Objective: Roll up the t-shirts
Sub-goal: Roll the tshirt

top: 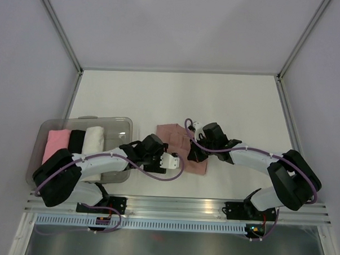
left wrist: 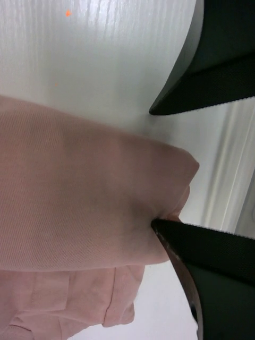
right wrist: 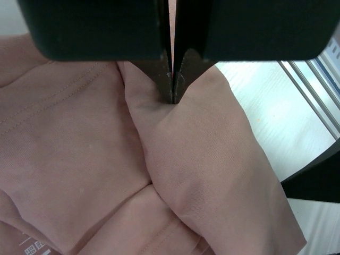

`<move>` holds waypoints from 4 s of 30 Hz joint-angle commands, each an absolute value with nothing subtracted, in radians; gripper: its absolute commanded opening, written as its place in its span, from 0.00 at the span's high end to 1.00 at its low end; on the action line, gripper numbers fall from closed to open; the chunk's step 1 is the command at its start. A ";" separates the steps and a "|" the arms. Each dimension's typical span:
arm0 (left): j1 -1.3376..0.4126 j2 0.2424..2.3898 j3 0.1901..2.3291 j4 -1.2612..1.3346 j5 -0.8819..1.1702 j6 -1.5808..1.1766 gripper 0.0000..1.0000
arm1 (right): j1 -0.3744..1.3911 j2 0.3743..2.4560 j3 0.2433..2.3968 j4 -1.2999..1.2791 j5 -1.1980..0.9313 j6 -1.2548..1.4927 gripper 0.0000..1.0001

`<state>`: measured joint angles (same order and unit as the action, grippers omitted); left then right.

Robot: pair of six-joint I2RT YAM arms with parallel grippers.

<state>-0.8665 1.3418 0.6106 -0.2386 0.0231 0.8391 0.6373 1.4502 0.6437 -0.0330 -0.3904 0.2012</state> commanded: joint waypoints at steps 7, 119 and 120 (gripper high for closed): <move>-0.871 1.419 0.575 -0.137 -0.011 0.945 0.86 | 0.634 1.358 0.695 -0.069 -0.436 0.054 0.91; -0.416 1.759 1.203 -1.081 0.693 0.940 0.74 | 0.428 1.598 0.933 -0.687 -0.868 -0.678 0.99; -0.416 1.764 1.210 -1.072 0.680 0.928 0.69 | 0.425 1.615 0.936 -0.686 -0.871 -0.673 0.99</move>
<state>-0.4278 1.7432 1.1709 -1.0496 0.7036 0.9127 0.4522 1.5730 0.8974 -0.6815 -0.7925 -0.6796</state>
